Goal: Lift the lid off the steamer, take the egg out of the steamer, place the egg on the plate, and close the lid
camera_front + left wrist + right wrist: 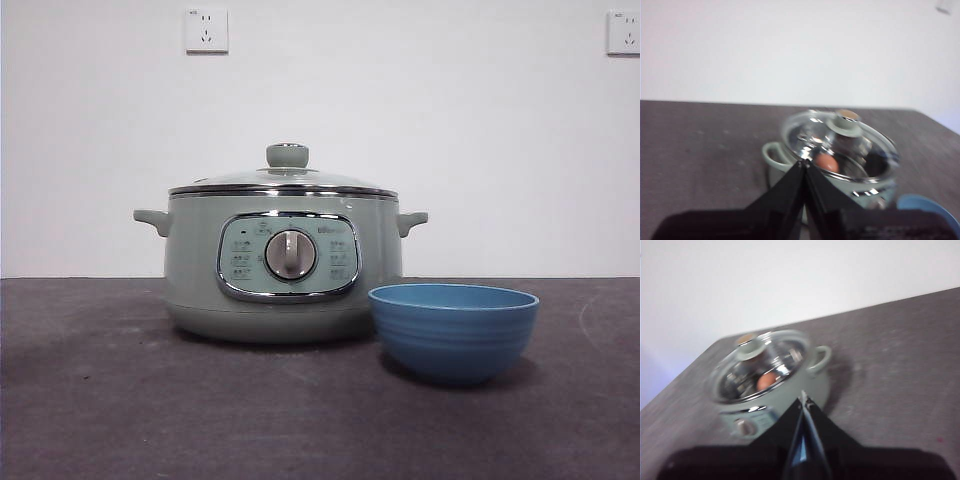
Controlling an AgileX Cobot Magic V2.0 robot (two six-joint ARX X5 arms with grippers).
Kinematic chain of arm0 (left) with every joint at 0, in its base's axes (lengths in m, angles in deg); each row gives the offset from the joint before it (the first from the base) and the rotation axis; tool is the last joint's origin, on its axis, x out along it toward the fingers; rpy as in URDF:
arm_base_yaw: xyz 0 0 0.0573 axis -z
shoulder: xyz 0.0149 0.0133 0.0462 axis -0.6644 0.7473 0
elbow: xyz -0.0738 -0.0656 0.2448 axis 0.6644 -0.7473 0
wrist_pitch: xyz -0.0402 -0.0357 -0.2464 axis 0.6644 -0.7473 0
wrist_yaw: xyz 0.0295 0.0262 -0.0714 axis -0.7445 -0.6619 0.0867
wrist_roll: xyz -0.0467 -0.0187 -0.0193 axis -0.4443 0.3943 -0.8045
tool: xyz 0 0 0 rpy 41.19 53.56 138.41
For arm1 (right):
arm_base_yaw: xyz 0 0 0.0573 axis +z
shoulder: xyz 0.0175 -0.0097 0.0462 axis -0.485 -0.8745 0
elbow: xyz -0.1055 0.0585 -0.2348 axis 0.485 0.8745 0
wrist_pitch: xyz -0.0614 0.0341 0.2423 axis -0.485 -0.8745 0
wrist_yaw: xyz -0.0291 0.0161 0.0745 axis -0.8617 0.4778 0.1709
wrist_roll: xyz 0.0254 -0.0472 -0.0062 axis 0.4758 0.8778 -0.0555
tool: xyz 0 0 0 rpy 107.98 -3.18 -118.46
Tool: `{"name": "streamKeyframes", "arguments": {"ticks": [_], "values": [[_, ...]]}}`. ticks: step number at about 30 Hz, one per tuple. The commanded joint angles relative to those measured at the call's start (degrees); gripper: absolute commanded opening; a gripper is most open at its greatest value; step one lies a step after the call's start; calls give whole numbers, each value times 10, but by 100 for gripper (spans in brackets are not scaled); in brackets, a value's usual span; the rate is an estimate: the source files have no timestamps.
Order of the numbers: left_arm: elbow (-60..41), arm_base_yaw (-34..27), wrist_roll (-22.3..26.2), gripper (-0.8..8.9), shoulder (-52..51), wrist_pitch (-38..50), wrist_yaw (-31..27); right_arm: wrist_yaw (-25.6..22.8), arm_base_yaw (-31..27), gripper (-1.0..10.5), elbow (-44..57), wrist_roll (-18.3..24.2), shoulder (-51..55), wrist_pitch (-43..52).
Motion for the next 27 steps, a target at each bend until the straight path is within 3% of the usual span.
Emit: {"name": "streamKeyframes", "arguments": {"ticks": [1, 6, 12, 17, 20, 21, 25, 27], "values": [[59, -1, 57, -7, 49, -46, 36, 30, 1, -12, -70, 50, -56, -44], [158, -1, 96, -8, 127, -118, 98, 91, 1, -12, -191, 138, -158, -152], [241, -1, 125, -8, 189, -187, 167, 142, 2, -12, -283, 209, -248, -255], [265, -1, 144, -6, 213, -234, 168, 143, 10, -10, -302, 234, -282, -293], [265, -1, 144, 20, 214, -239, 168, 143, 12, 67, -302, 229, -289, -293], [265, -1, 144, 86, 214, -239, 168, 143, 12, 150, -302, 228, -290, -293], [265, -1, 144, 556, 216, -239, 169, 141, 12, 542, -302, 226, -291, -292], [265, -1, 144, 598, 216, -239, 169, 141, 12, 606, -302, 226, -291, -294]]}}
